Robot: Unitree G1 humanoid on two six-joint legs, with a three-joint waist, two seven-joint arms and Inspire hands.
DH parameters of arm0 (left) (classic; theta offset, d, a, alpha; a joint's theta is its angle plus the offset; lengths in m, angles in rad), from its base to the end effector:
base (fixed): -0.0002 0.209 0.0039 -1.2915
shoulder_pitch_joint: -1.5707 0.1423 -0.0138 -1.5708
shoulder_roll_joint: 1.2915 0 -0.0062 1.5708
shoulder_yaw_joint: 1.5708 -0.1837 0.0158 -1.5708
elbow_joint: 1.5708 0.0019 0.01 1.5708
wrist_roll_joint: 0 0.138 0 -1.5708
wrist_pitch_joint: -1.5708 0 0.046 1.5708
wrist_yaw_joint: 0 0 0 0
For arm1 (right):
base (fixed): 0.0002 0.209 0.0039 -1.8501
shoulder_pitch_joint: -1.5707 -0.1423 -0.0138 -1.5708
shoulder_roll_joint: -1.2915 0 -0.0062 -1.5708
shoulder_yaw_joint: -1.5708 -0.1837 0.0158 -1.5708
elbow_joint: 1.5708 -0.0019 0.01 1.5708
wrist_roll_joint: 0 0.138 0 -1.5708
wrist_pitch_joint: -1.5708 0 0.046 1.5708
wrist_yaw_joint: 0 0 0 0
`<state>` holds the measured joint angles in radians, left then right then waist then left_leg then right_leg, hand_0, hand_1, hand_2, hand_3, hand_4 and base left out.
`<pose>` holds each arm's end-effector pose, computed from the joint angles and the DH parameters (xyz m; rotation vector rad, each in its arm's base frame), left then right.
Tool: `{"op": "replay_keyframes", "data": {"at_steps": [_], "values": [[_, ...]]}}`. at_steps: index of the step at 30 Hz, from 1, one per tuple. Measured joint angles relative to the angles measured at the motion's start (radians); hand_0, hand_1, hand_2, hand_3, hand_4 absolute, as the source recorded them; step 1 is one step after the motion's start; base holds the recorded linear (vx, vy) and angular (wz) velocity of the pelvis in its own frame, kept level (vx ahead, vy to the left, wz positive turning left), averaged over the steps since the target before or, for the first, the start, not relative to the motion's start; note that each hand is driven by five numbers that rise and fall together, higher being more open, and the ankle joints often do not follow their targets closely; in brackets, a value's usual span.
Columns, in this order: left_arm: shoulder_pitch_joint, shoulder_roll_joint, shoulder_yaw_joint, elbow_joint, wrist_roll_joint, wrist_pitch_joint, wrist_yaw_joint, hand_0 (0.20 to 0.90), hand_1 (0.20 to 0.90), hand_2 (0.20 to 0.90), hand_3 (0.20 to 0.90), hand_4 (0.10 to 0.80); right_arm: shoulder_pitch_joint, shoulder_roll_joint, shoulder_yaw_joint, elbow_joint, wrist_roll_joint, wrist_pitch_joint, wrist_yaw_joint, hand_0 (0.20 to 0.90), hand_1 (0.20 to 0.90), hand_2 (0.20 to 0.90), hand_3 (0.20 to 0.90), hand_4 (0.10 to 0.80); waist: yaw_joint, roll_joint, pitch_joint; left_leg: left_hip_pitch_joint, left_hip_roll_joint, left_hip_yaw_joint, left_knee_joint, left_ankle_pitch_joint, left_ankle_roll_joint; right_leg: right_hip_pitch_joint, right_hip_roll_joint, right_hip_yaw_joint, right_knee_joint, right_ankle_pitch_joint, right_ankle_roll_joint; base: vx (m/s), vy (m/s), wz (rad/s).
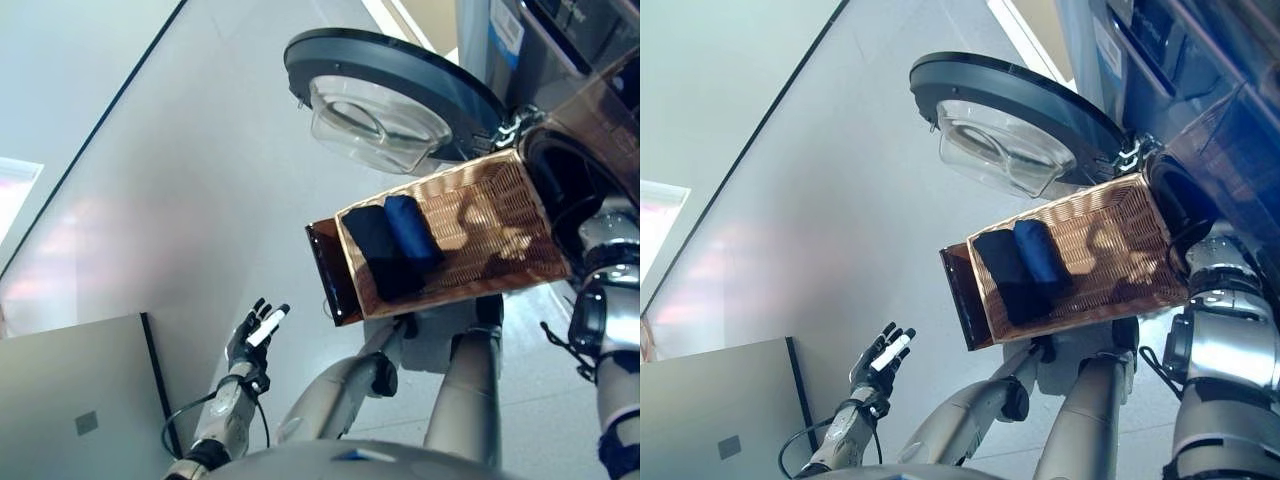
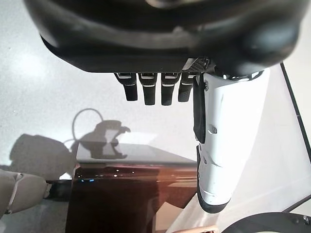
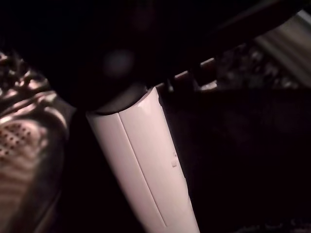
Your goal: Pick up the clothes and place them into the washing machine
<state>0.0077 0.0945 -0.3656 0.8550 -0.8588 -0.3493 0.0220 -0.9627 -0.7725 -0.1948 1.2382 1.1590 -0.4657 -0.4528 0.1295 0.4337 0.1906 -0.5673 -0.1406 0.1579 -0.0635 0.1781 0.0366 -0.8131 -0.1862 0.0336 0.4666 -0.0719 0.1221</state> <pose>0.1324 0.1421 -0.0876 -0.5131 0.5926 0.1999 0.2935 -0.3651 0.1893 0.8128 -0.4649 -1.1580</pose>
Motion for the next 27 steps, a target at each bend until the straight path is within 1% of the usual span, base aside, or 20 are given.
{"op": "replay_keyframes", "data": {"at_steps": [4,6,8,13,19,21,23,24,25,26,27], "values": [[0.001,0.0,0.0,0.002,-0.002,0.001,0.0,0.9,0.9,0.9,0.9,0.8,0.0,0.006,-0.024,0.01,0.0,0.007,0.0,0.9,0.9,0.9,0.9,0.8,-0.004,-0.015,0.015,0.001,0.001,-0.001,-0.003,0.002,0.002,0.0,0.0,-0.004,0.002,0.0,-0.002,0.0,0.0,0.0],[0.001,0.0,0.0,0.002,-0.002,0.001,0.0,0.9,0.9,0.9,0.9,0.8,0.0,0.006,-0.035,0.023,0.001,0.007,0.008,0.9,0.9,0.9,0.9,0.8,-0.006,-0.02,0.019,0.002,0.001,-0.004,-0.006,0.005,0.006,0.001,0.0,-0.007,0.002,0.002,0.001,-0.002,-0.001,0.02],[0.001,0.0,0.0,0.002,-0.002,0.001,0.0,0.9,0.9,0.9,0.9,0.8,0.0,0.006,-0.041,0.032,0.001,0.007,0.022,0.9,0.9,0.9,0.9,0.8,-0.006,-0.024,0.021,0.002,0.001,-0.005,-0.006,0.014,0.018,0.002,0.0,-0.009,0.002,0.002,0.001,0.0,0.0,0.02],[0.001,0.0,0.003,0.006,-0.001,0.001,0.0,0.9,0.9,0.9,0.9,0.8,-0.001,0.009,-0.065,0.05,0.013,0.006,0.044,0.9,0.9,0.9,0.9,0.8,-0.004,-0.027,0.024,0.006,0.001,-0.009,-0.006,0.018,0.025,0.005,-0.001,-0.015,0.008,0.0,-0.002,0.0,-0.002,0.01],[0.002,0.001,0.008,0.008,0.0,0.003,-0.002,0.9,0.9,0.9,0.9,0.8,-0.031,0.033,-0.073,0.117,0.03,0.016,0.062,0.9,0.9,0.9,0.9,0.8,-0.003,-0.039,0.034,0.017,0.007,-0.014,-0.006,0.019,0.027,0.003,0.003,-0.018,0.037,-0.014,-0.024,-0.001,-0.002,0.01],[0.003,0.001,0.008,0.007,0.0,0.003,-0.002,0.9,0.9,0.9,0.9,0.8,-0.033,0.035,-0.07,0.117,0.028,0.031,0.063,0.9,0.9,0.9,0.9,0.8,-0.002,-0.039,0.034,0.017,0.009,-0.014,-0.006,0.018,0.028,0.003,0.005,-0.018,0.038,-0.014,-0.025,0.004,-0.035,-0.01],[0.009,0.001,0.008,-0.004,0.0,0.003,-0.006,0.9,0.9,0.9,0.9,0.8,-0.034,0.03,-0.043,0.123,-0.016,0.054,0.052,0.9,0.9,0.9,0.9,0.8,-0.003,-0.04,0.034,0.017,0.011,-0.016,-0.006,0.017,0.029,0.004,0.008,-0.02,0.038,-0.014,-0.025,-0.012,-0.04,0.0],[0.014,0.002,0.009,-0.008,0.0,0.003,-0.01,0.9,0.9,0.9,0.9,0.8,-0.034,0.022,-0.005,0.13,-0.051,0.069,0.048,0.9,0.9,0.9,0.9,0.8,-0.004,-0.04,0.035,0.017,0.011,-0.016,-0.006,0.017,0.029,0.004,0.008,-0.021,0.038,-0.013,-0.025,-0.024,-0.038,0.0],[0.018,0.002,0.009,-0.017,0.004,0.003,-0.016,0.9,0.9,0.9,0.9,0.8,-0.038,-0.004,0.076,0.164,-0.166,0.112,0.033,0.9,0.9,0.9,0.9,0.8,-0.003,-0.039,0.034,0.016,0.011,-0.016,-0.006,0.017,0.029,0.004,0.008,-0.021,0.038,-0.012,-0.022,-0.031,-0.037,0.0],[0.021,0.003,0.01,-0.024,0.006,0.002,-0.018,0.9,0.9,0.9,0.9,0.8,-0.045,-0.015,0.145,0.205,-0.249,0.125,0.024,0.9,0.9,0.9,0.9,0.8,-0.002,-0.04,0.034,0.015,0.011,-0.016,-0.006,0.017,0.029,0.003,0.008,-0.021,0.038,-0.01,-0.019,-0.043,-0.044,0.0],[0.022,0.003,0.012,-0.026,0.01,0.002,-0.018,0.9,0.9,0.9,0.9,0.8,-0.049,-0.018,0.19,0.231,-0.284,0.14,0.019,0.9,0.9,0.9,0.9,0.8,-0.002,-0.039,0.034,0.015,0.011,-0.016,-0.006,0.017,0.029,0.002,0.008,-0.021,0.038,-0.01,-0.019,-0.046,-0.052,0.0]]}}
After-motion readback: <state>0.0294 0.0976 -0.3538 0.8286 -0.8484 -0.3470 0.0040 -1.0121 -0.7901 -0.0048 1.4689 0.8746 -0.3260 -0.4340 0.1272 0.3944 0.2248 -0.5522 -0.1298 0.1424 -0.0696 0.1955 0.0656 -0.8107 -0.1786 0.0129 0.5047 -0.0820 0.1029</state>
